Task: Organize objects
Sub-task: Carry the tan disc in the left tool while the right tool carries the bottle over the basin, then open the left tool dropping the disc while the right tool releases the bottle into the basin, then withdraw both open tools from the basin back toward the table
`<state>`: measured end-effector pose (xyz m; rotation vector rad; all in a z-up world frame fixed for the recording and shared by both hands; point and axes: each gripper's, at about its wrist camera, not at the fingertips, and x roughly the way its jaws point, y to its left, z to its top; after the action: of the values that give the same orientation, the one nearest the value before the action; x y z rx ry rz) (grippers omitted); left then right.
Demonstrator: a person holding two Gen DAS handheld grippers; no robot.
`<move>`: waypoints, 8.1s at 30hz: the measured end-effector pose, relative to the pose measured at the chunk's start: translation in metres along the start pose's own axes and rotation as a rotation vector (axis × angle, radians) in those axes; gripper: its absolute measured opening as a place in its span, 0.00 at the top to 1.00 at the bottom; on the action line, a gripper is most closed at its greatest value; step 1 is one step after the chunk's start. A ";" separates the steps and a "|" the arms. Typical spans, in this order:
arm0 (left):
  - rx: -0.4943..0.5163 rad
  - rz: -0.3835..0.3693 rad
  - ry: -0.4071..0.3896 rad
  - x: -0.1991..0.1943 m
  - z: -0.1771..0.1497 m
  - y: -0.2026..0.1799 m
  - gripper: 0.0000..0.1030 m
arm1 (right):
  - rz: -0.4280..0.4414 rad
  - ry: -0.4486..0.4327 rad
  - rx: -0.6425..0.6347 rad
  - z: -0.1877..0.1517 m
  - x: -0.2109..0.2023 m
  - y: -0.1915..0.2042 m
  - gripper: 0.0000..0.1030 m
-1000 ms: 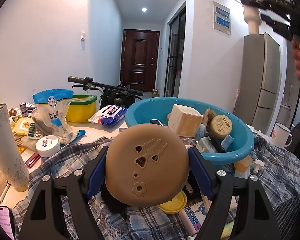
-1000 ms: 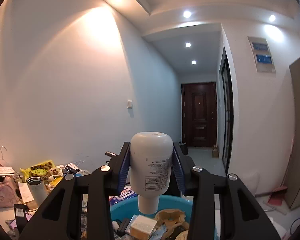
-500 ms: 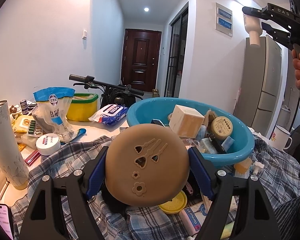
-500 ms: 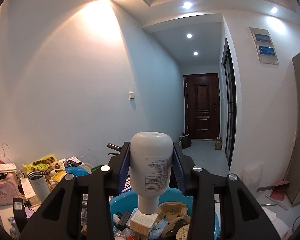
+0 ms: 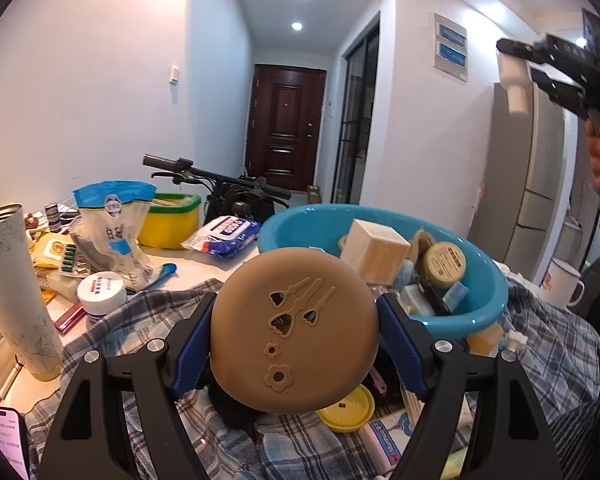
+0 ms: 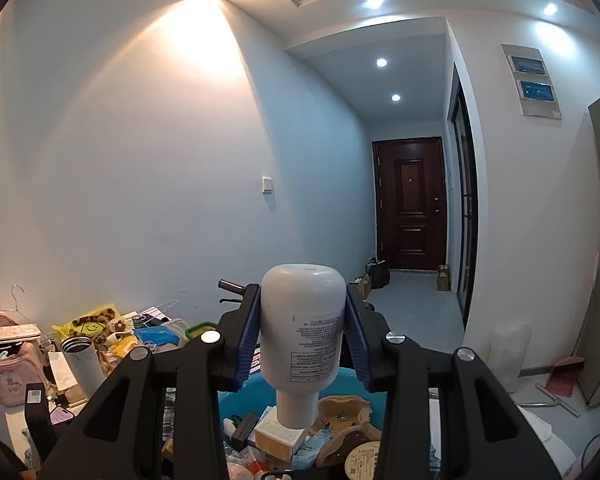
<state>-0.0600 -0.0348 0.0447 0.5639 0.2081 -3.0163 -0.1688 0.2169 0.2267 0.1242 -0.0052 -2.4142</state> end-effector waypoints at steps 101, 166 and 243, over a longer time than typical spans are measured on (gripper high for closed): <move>0.117 -0.115 -0.025 0.044 0.152 -0.090 0.14 | 0.015 0.103 -0.006 -0.019 0.041 0.021 0.62; 0.086 -0.056 -0.081 0.011 0.167 -0.066 0.00 | 0.020 0.055 0.017 -0.001 0.024 0.051 0.00; 0.005 -0.033 -0.149 -0.024 0.172 -0.071 0.00 | -0.004 0.333 0.122 -0.203 -0.108 0.042 0.00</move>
<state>-0.1051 0.0112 0.2213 0.3368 0.2034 -3.0738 -0.0418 0.2633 0.0361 0.5806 0.0004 -2.3684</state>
